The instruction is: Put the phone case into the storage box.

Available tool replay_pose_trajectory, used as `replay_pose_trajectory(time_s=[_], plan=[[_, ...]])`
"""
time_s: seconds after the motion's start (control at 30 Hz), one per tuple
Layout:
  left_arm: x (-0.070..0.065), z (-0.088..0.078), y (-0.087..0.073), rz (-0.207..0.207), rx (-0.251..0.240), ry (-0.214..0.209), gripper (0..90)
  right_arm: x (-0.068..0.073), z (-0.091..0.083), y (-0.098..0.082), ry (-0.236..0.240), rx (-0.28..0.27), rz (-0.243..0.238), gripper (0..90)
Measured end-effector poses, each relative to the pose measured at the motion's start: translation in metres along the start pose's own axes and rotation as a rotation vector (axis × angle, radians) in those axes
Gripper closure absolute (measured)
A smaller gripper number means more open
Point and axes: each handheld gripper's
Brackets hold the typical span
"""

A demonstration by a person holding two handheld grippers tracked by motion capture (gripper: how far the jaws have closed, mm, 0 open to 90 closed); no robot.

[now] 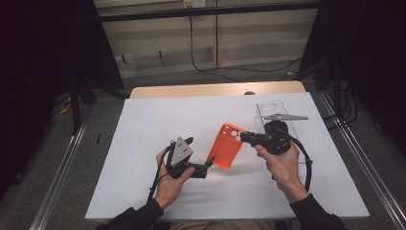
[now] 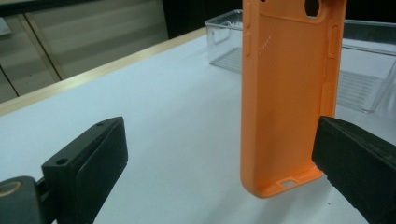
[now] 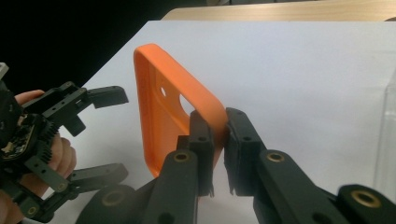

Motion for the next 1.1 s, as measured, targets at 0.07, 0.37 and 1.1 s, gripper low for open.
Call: replay_pose_trajectory(time_s=[0.07, 0.37, 1.1], plan=[[0.002, -0.002, 0.0, -0.005, -0.004, 0.003, 3.6, -0.002, -0.001, 0.0, -0.004, -0.006, -0.001, 81.9], [0.006, -0.011, -0.002, -0.024, -0.019, 0.028, 3.5, -0.002, -0.006, 0.002, -0.004, -0.05, -0.058, 81.9], [0.022, -0.045, -0.012, -0.074, -0.05, 0.084, 3.3, -0.014, -0.016, 0.008, -0.04, -0.103, -0.096, 82.0]])
Point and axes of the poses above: each handheld gripper's, and its own axes: z roughly forward along the jaws, y roughly out of its top, x roughly to its left, and after that the axes turned 4 degrees about -x, right-handed
